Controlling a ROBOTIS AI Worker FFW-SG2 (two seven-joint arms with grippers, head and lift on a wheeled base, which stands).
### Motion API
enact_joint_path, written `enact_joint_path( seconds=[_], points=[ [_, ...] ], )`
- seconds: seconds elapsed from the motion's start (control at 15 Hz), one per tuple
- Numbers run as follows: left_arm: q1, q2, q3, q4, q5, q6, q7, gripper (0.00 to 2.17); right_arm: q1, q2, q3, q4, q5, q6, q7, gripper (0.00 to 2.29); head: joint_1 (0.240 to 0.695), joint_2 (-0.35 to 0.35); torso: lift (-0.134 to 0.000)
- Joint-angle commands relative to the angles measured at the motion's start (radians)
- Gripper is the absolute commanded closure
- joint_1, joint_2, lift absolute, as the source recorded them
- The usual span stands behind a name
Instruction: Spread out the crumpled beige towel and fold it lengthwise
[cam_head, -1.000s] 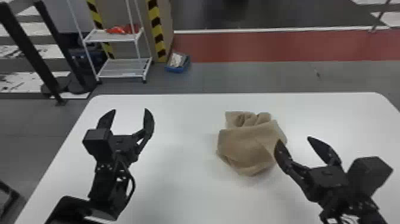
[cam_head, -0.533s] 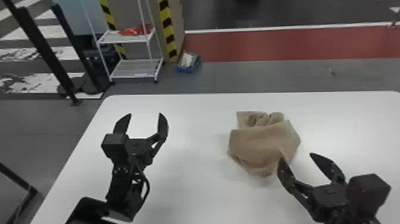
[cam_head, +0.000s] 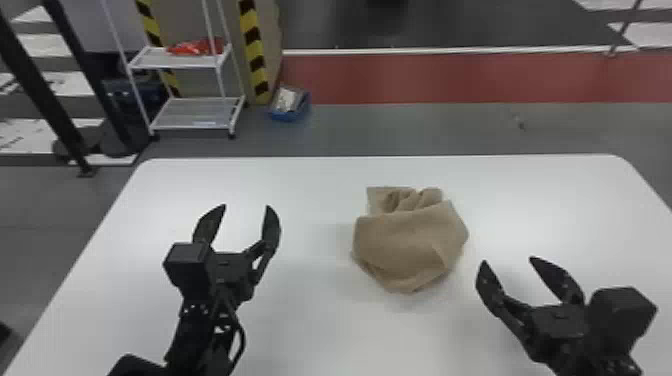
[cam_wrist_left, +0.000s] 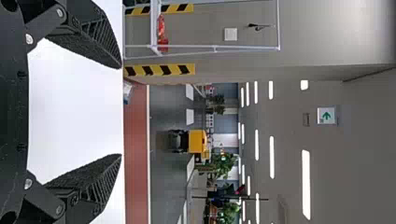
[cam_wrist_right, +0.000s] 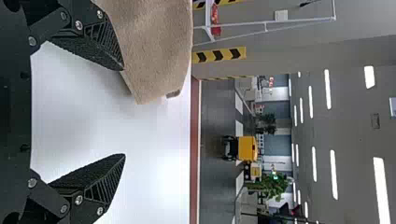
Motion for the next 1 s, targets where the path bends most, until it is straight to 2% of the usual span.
enact_joint_path(
  seconds=[0.0, 0.07, 0.2, 0.33, 0.4, 0.47, 0.53, 0.93],
  points=[
    [0.011, 0.005, -0.031, -0.059, 0.101, 0.103, -0.029, 0.6, 0.017, 0.001, -0.044, -0.019, -0.017, -0.008, 0.0, 0.26, 0.695, -0.001, -0.124],
    [0.016, 0.005, -0.034, -0.088, 0.135, 0.167, -0.041, 0.61, 0.023, 0.003, -0.053, -0.022, -0.017, -0.017, 0.0, 0.26, 0.695, -0.029, -0.124],
    [0.031, 0.005, -0.057, -0.139, 0.181, 0.262, -0.067, 1.0, 0.025, 0.004, -0.071, -0.021, -0.018, -0.014, 0.0, 0.26, 0.695, -0.093, -0.124],
    [0.037, 0.005, -0.09, -0.153, 0.185, 0.293, -0.07, 0.99, 0.025, 0.004, -0.088, -0.019, -0.023, -0.017, -0.001, 0.26, 0.695, -0.13, -0.124],
    [0.045, 0.005, -0.101, -0.165, 0.195, 0.311, -0.073, 0.89, 0.025, 0.004, -0.099, -0.019, -0.023, -0.017, -0.001, 0.26, 0.695, -0.15, -0.124],
    [0.051, 0.006, -0.106, -0.176, 0.207, 0.33, -0.081, 0.53, 0.025, 0.004, -0.108, -0.016, -0.023, -0.017, -0.001, 0.26, 0.695, -0.166, -0.124],
    [0.056, 0.006, -0.116, -0.188, 0.21, 0.345, -0.082, 0.33, 0.028, 0.004, -0.119, -0.013, -0.023, -0.017, -0.001, 0.26, 0.695, -0.201, -0.124],
    [0.052, 0.006, -0.219, -0.196, 0.192, 0.351, -0.073, 0.33, 0.035, 0.001, -0.134, -0.008, -0.032, -0.017, 0.0, 0.26, 0.695, -0.292, -0.124]
  ],
)
